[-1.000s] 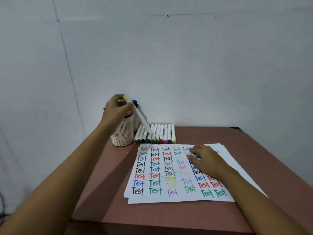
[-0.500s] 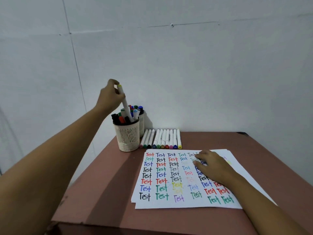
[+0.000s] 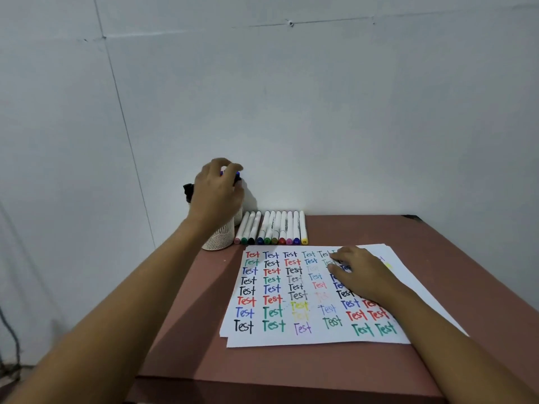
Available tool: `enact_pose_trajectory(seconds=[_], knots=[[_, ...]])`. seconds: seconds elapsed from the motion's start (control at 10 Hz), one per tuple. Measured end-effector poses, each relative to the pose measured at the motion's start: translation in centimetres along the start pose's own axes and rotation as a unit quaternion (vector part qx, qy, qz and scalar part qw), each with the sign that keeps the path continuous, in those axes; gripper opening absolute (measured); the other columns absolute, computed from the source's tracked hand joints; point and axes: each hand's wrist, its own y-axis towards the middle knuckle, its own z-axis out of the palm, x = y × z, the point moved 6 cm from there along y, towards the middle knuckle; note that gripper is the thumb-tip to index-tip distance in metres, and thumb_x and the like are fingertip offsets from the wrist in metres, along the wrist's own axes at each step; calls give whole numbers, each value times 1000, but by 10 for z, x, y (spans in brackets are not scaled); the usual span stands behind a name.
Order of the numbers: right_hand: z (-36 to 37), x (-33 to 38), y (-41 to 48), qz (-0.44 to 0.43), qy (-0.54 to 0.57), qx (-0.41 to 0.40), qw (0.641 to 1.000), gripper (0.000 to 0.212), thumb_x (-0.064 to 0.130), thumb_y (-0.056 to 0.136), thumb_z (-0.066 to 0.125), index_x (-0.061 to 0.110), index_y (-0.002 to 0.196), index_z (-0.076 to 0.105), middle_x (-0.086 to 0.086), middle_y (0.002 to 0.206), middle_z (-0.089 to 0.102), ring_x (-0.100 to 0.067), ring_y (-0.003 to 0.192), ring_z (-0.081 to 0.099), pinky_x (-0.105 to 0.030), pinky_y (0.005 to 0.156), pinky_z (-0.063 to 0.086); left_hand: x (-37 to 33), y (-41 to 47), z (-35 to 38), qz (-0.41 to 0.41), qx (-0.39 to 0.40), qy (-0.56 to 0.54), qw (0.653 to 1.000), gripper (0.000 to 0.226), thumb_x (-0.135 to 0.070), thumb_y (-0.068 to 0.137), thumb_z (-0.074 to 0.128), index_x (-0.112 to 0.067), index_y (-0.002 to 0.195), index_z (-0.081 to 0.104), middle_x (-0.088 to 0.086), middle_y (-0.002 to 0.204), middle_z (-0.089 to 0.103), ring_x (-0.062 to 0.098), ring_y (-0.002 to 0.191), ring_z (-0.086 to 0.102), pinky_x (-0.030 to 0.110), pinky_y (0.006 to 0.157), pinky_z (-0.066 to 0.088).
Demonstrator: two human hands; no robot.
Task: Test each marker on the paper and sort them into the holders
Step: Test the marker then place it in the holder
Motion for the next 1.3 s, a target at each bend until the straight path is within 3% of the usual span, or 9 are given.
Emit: enact_pose_trajectory(seconds=[0.1,0.4,0.5,0.6,0.7,0.8,1.0,1.2,1.3], knots=[[-1,1,-1,3,1,1,1000,44,41,95,49,18,132,56,1,138,52,-17,124,48,-34,102,40,-35,-23,18,21,27,-75,997,26,-11,83,56,-3,107,63,19,108,59,34,98,56,43,83,46],[-4,11,-3,-1,-22,6,1000,40,37,97,46,15,128,58,-1,132,55,-18,121,49,-32,98,42,-68,-98,96,-41,341,-136,929,37,-30,96,43,-13,126,55,9,131,48,21,120,45,30,97,38],[-10,17,4,12,-66,40,997,29,37,96,45,18,106,65,0,109,61,-20,102,55,-30,79,45,-69,-101,96,-42,339,-147,928,35,-29,97,41,-13,124,56,7,128,48,20,115,48,27,93,38],[-17,26,25,58,-62,29,996,32,34,96,46,16,70,53,2,71,53,-21,72,55,-26,55,35,-69,-100,98,-46,334,-148,930,36,-30,97,41,-14,125,55,6,130,47,21,114,49,27,92,39],[-10,33,46,112,65,-11,991,38,27,97,47,11,62,49,-2,58,48,-18,55,46,-25,49,31,-69,-99,101,-47,330,-150,931,36,-31,97,41,-13,125,55,6,131,47,21,115,49,28,92,39],[3,36,58,162,75,-32,983,37,21,96,45,11,60,45,-3,59,46,-20,57,45,-25,47,28,-71,-99,101,-43,320,-149,935,35,-30,97,42,-13,124,56,6,130,48,21,115,49,27,91,39],[17,46,70,195,11,-46,980,17,21,94,52,8,100,60,-7,100,63,-27,94,59,-29,66,36,-68,-100,102,-43,317,-141,937,35,-30,97,42,-14,123,57,6,128,49,22,113,50,28,90,41],[5,30,66,254,145,-102,951,18,18,93,53,4,82,56,-9,83,56,-25,74,51,-29,63,37,-68,-101,102,-47,323,-138,935,36,-32,97,41,-16,127,53,5,131,48,21,117,48,28,90,40],[-5,7,60,318,269,-136,899,25,15,89,55,-1,70,56,-10,77,57,-23,67,53,-30,57,40,-67,-99,99,-51,300,-148,941,37,-30,97,42,-15,130,51,6,130,49,21,117,47,29,89,40]])
